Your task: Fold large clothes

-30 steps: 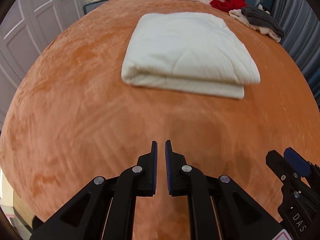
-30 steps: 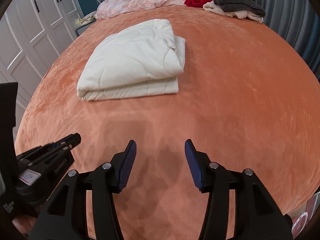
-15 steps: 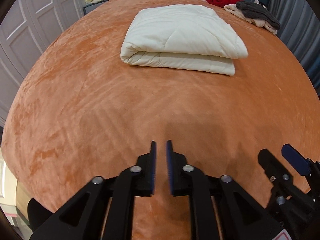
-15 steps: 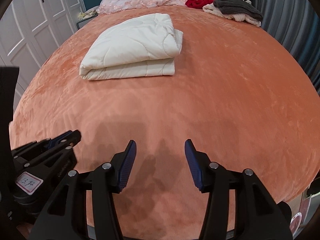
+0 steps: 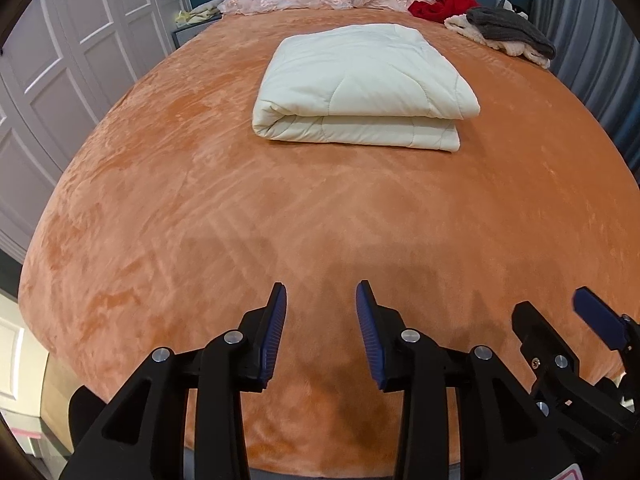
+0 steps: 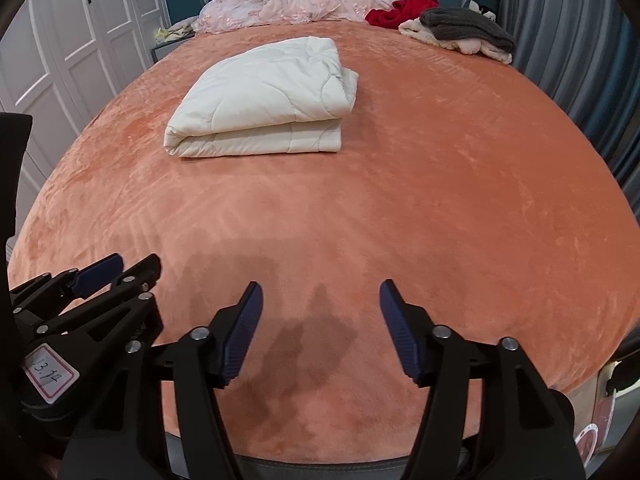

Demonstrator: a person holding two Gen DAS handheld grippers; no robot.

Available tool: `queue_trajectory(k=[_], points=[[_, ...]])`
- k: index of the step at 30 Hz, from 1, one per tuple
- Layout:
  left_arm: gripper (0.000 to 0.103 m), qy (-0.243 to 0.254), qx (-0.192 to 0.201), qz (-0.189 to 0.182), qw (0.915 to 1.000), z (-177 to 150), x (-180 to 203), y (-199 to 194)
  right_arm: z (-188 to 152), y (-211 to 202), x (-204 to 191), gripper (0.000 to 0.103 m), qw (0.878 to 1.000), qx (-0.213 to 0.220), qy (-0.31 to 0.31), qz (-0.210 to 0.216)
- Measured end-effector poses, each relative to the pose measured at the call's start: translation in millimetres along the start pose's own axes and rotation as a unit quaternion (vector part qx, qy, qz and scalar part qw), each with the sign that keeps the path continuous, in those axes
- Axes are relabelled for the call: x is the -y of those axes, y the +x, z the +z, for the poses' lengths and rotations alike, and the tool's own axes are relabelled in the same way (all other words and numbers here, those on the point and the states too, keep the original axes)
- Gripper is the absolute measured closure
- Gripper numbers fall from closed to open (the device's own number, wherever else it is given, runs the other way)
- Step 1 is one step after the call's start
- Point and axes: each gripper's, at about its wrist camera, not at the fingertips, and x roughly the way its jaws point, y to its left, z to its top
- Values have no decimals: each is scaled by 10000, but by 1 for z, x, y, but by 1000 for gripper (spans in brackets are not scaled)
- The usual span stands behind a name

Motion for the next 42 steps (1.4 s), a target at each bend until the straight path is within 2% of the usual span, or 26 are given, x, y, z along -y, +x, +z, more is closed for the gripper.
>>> queue_trajectory(k=[7,9,11,25,30,42], points=[[66,-20,-93,128,9999,-8,-4,-9,-7,-12,1,31,10000,61,23,-21],[57,-75,-103,168,9998,-10,-6,-13,-9,-15,3,29,10000,70,41,2],[55,-113,-39,194,9997,-12,-9,-18,-11,-19,3,25,9999,106,24,6],[55,-4,100,280,9996,-24,-10,-29,-20,-29,1,25,9999,152,6,-56],[49,-15,145,277,9995,-25,-11,-30,-21,-31,0,25,9998,178,30,-56],[49,-309,320,232,9987,-24,-20,-35,-19,-34,-6,25,9997,230,-20,-80]])
